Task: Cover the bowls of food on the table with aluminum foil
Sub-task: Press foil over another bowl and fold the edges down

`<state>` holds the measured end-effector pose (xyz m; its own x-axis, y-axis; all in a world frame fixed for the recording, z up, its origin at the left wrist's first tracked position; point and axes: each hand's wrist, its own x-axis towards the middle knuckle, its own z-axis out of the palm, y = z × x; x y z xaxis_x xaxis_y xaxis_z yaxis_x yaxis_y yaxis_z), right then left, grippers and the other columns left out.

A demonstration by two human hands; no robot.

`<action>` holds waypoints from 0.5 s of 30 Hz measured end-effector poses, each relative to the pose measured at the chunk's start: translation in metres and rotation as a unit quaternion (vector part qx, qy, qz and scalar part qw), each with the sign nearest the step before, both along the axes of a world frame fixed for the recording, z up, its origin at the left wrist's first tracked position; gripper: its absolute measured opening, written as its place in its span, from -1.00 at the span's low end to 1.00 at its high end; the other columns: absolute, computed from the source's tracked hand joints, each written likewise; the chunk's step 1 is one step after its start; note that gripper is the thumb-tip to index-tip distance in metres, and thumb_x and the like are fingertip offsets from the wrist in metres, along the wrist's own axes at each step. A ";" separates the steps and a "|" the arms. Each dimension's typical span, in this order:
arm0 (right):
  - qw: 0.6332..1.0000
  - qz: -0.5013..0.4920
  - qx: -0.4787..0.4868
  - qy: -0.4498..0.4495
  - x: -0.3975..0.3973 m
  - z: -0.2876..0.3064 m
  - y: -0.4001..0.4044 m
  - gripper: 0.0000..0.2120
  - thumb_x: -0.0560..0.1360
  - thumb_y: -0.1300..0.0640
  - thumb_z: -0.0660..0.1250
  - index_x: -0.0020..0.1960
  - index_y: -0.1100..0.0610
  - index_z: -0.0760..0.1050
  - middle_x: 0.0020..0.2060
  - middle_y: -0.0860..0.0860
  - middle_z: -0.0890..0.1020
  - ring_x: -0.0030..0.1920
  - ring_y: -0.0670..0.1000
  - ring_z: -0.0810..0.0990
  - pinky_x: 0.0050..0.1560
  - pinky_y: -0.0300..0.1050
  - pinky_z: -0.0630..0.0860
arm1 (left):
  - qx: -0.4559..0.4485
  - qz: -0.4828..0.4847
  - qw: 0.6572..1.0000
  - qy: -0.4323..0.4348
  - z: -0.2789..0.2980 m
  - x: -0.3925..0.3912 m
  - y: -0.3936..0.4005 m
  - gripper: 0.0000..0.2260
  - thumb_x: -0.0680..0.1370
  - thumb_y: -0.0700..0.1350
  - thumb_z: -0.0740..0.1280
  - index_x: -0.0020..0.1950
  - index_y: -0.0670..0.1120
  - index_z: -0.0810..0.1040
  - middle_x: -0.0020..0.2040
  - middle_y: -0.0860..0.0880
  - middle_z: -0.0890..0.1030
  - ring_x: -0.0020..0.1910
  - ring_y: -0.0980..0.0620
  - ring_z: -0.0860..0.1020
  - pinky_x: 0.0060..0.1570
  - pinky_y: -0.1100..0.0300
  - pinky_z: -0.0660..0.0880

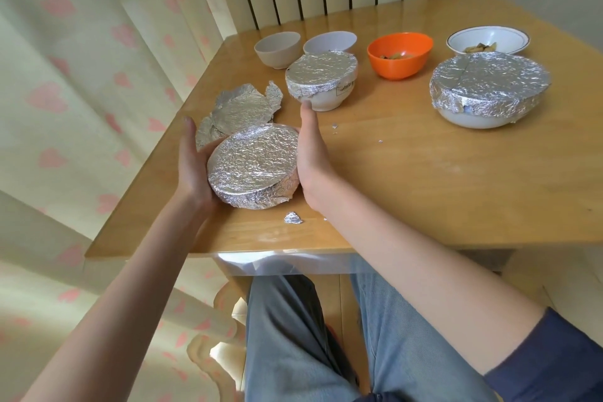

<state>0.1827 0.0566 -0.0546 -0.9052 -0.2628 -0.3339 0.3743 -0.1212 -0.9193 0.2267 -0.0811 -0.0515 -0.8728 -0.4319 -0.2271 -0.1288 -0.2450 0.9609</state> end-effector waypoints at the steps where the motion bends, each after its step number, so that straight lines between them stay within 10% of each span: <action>1: 1.000 0.001 0.001 0.002 0.000 0.000 0.001 -0.25 0.45 -0.47 -0.07 0.35 0.03 0.41 0.22 -0.08 0.50 0.16 0.01 0.47 0.12 -0.03 0.36 | -0.005 -0.014 1.000 -0.002 0.000 -0.001 -0.002 -0.26 0.51 0.44 0.02 0.22 -0.18 0.54 0.11 -0.21 0.66 0.12 -0.21 0.63 0.26 -0.18 0.44; 15: 0.997 0.024 0.064 0.038 -0.004 -0.001 0.003 -0.21 0.43 -0.51 -0.17 0.49 -0.09 0.18 0.45 -0.02 0.30 0.44 0.06 0.26 0.29 0.05 0.21 | -0.086 -0.094 0.992 -0.006 0.003 0.000 -0.003 -0.25 0.55 0.42 -0.15 0.12 -0.11 0.60 0.06 -0.14 0.69 0.09 -0.11 0.65 0.22 -0.06 0.47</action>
<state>0.1786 0.0597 -0.0555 -0.9168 -0.2662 -0.2976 0.3047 0.0152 -0.9523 0.2269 -0.0843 -0.0490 -0.9393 -0.2950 -0.1752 -0.1684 -0.0486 0.9845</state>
